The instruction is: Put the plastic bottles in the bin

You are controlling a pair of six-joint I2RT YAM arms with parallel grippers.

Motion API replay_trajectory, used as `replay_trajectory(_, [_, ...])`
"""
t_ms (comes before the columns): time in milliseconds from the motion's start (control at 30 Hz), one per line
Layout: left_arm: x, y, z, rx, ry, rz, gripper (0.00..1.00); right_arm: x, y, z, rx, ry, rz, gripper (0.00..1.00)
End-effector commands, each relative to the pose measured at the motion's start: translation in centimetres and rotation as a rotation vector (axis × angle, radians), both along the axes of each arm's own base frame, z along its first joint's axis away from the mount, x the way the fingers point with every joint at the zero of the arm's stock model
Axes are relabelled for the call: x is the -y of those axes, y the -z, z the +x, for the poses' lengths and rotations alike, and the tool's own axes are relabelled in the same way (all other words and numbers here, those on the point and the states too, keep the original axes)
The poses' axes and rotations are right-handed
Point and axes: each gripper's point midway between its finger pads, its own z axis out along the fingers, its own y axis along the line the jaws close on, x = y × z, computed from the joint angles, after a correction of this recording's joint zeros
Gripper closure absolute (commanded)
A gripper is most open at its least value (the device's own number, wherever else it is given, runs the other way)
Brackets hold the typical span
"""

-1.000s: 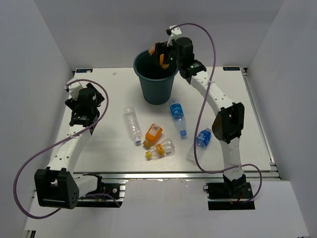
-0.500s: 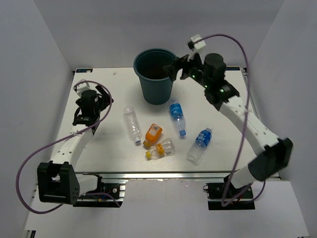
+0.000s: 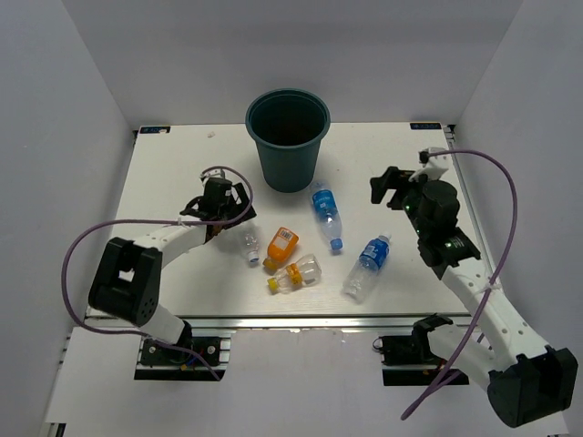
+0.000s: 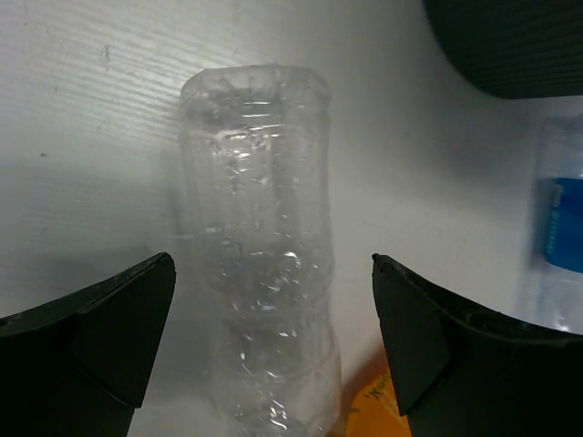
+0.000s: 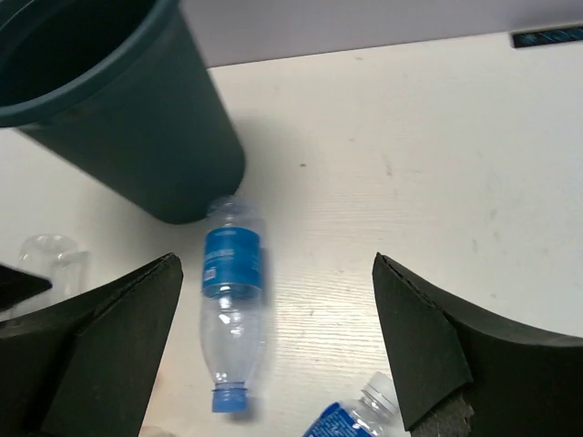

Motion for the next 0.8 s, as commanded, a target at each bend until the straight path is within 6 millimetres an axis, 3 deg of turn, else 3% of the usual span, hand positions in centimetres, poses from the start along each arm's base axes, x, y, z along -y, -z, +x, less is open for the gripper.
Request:
replay_trajectory(0, [-0.8, 0.9, 0.6, -0.040, -0.061, 0.021, 0.02, 2.7, -1.3, -0.3, 0.049, 0.097, 0.089, 0.11])
replay_trajectory(133, [-0.8, 2.7, 0.7, -0.088, -0.082, 0.030, 0.07, 4.5, 0.2, -0.2, 0.014, 0.130, 0.095, 0.11])
replay_trajectory(200, [-0.8, 2.3, 1.2, -0.085, -0.094, 0.037, 0.23, 4.7, 0.7, 0.0, -0.005, 0.136, 0.087, 0.11])
replay_trajectory(233, [-1.4, 2.1, 1.3, -0.088, -0.116, 0.063, 0.30, 4.9, 1.2, 0.0, -0.021, 0.138, 0.077, 0.11])
replay_trajectory(267, [-1.6, 0.5, 2.1, -0.055, -0.133, 0.069, 0.41, 4.9, 1.4, 0.0, -0.026, 0.138, 0.071, 0.11])
replay_trajectory(333, [-3.2, -1.4, 2.7, -0.015, -0.196, 0.137, 0.45, 4.9, 1.9, 0.0, -0.035, 0.126, 0.049, 0.11])
replay_trajectory(367, [-3.7, -3.9, 4.0, 0.038, -0.231, 0.151, 0.46, 4.9, 1.9, 0.0, -0.034, 0.122, 0.044, 0.11])
replay_trajectory(467, [-6.3, -8.6, 5.0, 0.106, -0.338, 0.259, 0.54, 5.1, 1.7, -0.3, -0.018, 0.119, 0.035, 0.11])
replay_trajectory(500, [-6.6, -12.0, 6.1, 0.169, -0.376, 0.255, 0.57, 5.2, 1.6, -0.3, -0.017, 0.119, 0.034, 0.11])
replay_trajectory(567, [-7.2, -16.0, 6.5, 0.243, -0.417, 0.250, 0.58, 5.2, 1.3, -0.6, -0.003, 0.113, 0.030, 0.11])
replay_trajectory(600, [-6.9, -18.2, 7.0, 0.295, -0.401, 0.228, 0.58, 5.2, 1.3, -0.7, 0.001, 0.108, 0.026, 0.11])
replay_trajectory(633, [-6.0, -22.7, 8.0, 0.410, -0.379, 0.154, 0.60, 5.1, 1.3, -0.8, 0.004, 0.100, 0.025, 0.11])
replay_trajectory(700, [-2.9, -26.9, 8.7, 0.508, -0.224, 0.053, 0.61, 5.1, 1.3, -1.0, 0.013, 0.096, 0.027, 0.11])
replay_trajectory(733, [-2.0, -30.8, 9.3, 0.607, -0.192, -0.005, 0.61, 5.0, 1.2, -1.1, 0.018, 0.090, 0.029, 0.11])
replay_trajectory(767, [-0.7, -32.4, 9.6, 0.650, -0.134, -0.044, 0.61, 4.9, 1.3, -1.1, 0.020, 0.086, 0.030, 0.11])
